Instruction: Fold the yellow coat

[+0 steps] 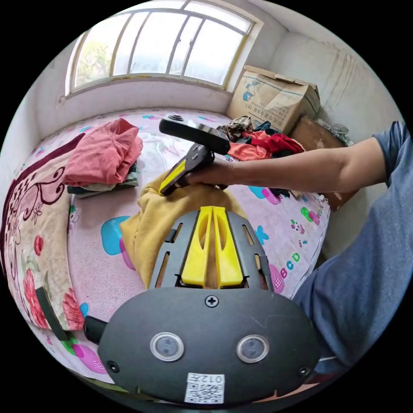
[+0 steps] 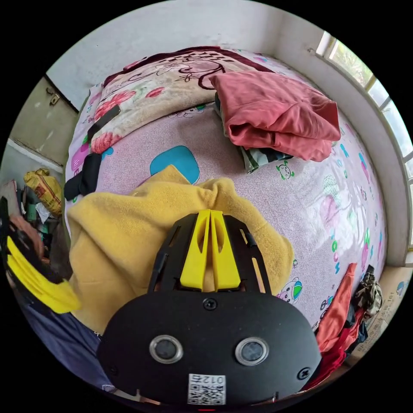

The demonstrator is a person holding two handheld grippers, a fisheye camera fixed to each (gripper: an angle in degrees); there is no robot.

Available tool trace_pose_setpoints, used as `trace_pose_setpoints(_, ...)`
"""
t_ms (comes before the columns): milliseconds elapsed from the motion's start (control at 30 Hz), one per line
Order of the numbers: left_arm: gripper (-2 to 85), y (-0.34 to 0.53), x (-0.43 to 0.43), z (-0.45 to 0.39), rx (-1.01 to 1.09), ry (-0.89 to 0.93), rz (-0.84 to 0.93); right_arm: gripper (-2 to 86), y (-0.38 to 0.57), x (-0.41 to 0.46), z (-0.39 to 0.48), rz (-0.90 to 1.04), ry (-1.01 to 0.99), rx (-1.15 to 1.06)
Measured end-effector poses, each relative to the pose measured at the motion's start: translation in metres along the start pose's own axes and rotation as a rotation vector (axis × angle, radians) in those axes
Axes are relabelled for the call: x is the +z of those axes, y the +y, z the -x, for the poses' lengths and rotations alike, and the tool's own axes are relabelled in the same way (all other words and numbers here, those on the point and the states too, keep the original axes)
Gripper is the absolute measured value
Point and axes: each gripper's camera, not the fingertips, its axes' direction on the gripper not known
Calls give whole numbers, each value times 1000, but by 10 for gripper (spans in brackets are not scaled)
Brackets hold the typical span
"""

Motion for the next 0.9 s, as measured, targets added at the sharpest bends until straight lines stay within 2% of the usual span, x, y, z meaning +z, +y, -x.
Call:
trace_pose_setpoints(67, 3, 12, 44, -1, 3, 128, 87, 0, 5, -6, -42, -48, -166, 119)
trace_pose_setpoints(100, 3, 20, 48, 1, -33, 158, 50, -1, 6, -5, -57, -48, -227, 175)
trace_pose_setpoints(167, 3, 58, 62, 9, -199, 242, -64, -3, 9, 26, -112, -12, -526, 353)
trace_pose_setpoints(200, 3, 66, 63, 11, -229, 245, -101, -3, 10, 36, -120, 2, -579, 385)
trace_pose_setpoints(267, 4, 83, 65, 9, -245, 191, -200, -4, 1, 68, -128, 62, -594, 405)
trace_pose_setpoints(433, 3, 88, 60, -3, -240, 5, -225, -4, -9, 85, -129, 116, -579, 407)
trace_pose_setpoints(533, 3, 73, 44, -13, -227, -69, -189, -2, 4, 56, -131, 18, -624, 366)
trace_pose_setpoints(600, 2, 65, 29, -17, -199, -133, -228, -1, 19, 32, -129, -47, -649, 317)
trace_pose_setpoints(667, 2, 60, 25, -9, -226, -202, -230, 0, 48, -1, -124, -173, -646, 302)
trace_pose_setpoints(733, 2, 62, 32, 7, -280, -191, -215, 1, 70, -17, -117, -301, -717, 273)
trace_pose_setpoints(767, 2, 66, 39, 18, -315, -169, -193, 2, 79, -16, -112, -341, -828, 240)
trace_pose_setpoints(833, 3, 75, 49, 27, -337, -121, -179, 2, 76, 9, -102, -278, -963, 199)
trace_pose_setpoints(900, 3, 83, 56, 25, -320, -140, -173, 2, 65, 46, -99, -175, -964, 260)
